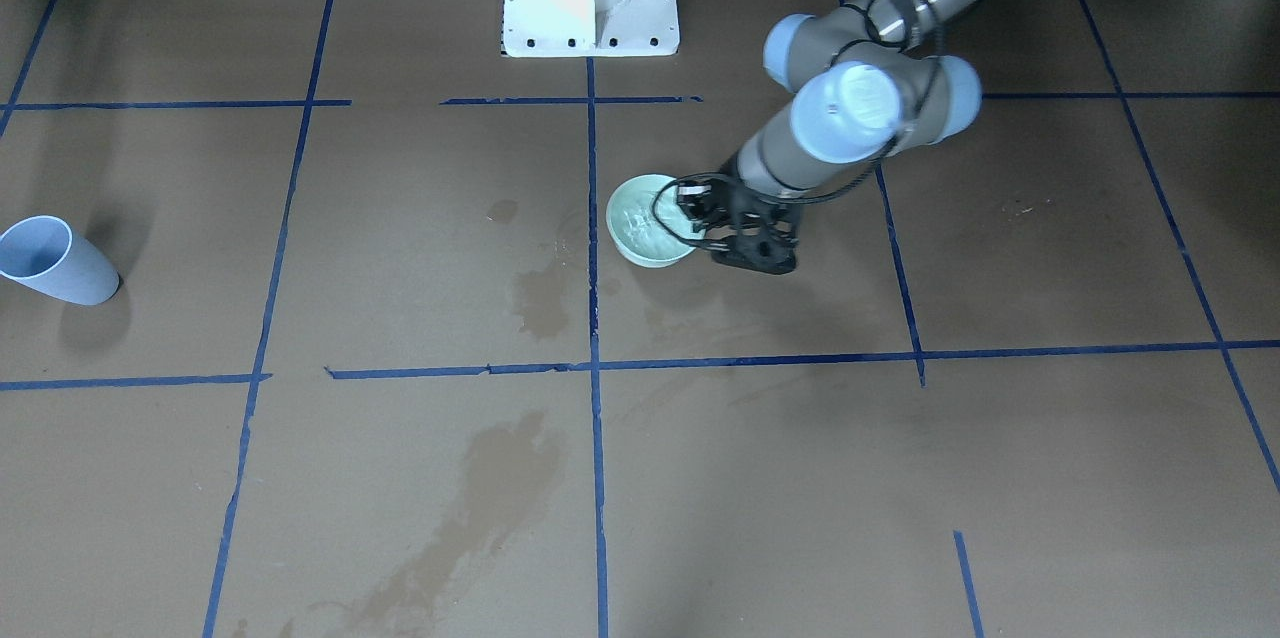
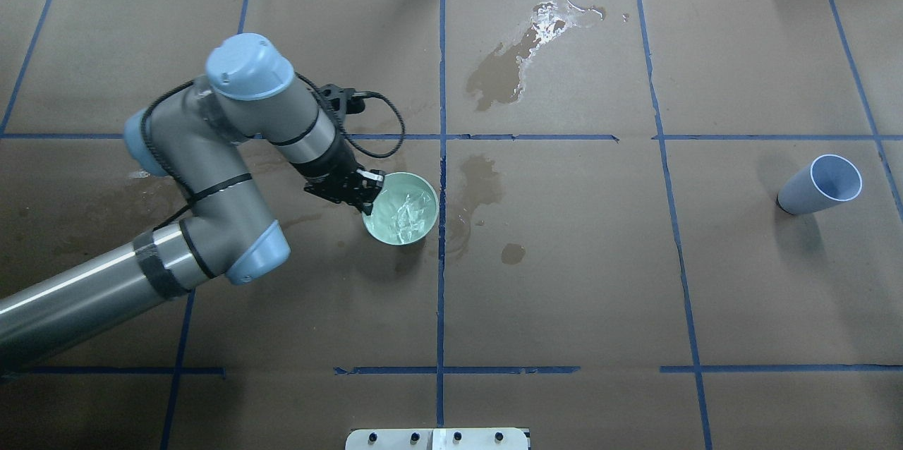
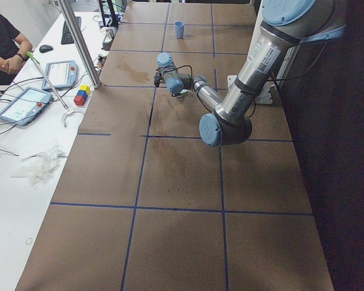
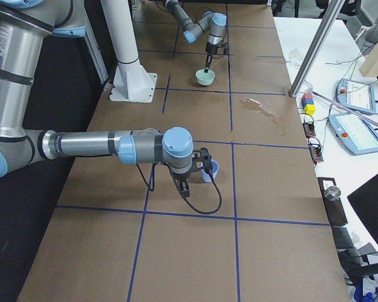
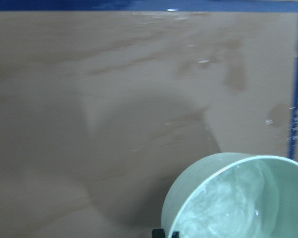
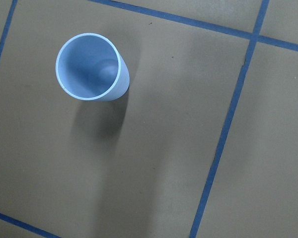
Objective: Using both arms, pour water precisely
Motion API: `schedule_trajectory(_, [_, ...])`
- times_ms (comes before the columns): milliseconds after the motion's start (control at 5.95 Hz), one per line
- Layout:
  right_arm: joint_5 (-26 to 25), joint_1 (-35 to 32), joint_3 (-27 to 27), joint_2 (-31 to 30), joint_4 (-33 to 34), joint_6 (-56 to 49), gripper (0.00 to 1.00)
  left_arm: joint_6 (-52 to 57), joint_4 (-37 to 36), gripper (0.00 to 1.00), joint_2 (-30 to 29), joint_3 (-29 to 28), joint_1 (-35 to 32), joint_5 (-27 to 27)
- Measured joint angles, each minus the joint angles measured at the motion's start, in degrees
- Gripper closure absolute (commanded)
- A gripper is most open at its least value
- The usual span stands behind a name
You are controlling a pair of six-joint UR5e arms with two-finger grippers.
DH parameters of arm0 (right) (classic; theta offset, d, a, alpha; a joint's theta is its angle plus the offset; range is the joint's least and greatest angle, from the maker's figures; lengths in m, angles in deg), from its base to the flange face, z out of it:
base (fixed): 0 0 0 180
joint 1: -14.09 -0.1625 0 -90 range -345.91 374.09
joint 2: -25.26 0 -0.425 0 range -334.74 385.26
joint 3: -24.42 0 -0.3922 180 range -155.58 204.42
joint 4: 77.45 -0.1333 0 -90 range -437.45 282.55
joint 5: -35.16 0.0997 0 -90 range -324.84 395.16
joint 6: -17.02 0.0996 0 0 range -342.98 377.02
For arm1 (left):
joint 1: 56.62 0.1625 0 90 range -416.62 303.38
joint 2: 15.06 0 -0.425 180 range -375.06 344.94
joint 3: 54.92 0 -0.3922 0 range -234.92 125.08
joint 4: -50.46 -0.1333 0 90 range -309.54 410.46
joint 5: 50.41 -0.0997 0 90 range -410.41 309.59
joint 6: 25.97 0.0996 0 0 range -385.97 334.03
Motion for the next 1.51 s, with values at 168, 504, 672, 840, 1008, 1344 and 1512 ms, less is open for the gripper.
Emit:
schedule_trajectory(168, [0.0,0.0,0.04,0.0,-0.02,0.0,0.0,-0.14,-0.22,1.0,-2.71,-2.16,0.43,-1.37])
schedule_trajectory(504, [0.0,0.0,0.06,0.0,-0.08,0.02,0.0,-0.13,-0.28,0.99,-7.94,-7.54,0.82,-3.46])
schedule_trajectory(672, [0.0,0.0,0.07,0.0,-0.09,0.04,0.0,-0.05,-0.21,0.95,-8.69,-8.63,1.06,-4.08])
schedule_trajectory(840, [0.0,0.0,0.07,0.0,-0.09,0.02,0.0,0.03,-0.18,0.91,-8.89,-9.19,1.31,-4.64])
schedule_trajectory(1008, [0.0,0.05,0.05,0.0,-0.09,0.01,0.0,0.09,-0.2,0.46,-8.82,-9.43,1.48,-4.9])
schedule_trajectory(1344, [-0.04,0.38,0.03,0.24,-0.84,0.15,0.0,0.05,-0.13,0.0,-8.57,-9.51,1.59,-4.98])
schedule_trajectory(1512, [-0.02,0.82,0.0,0.54,-2.28,0.47,0.0,-0.18,0.01,0.0,-8.54,-9.31,1.56,-4.95])
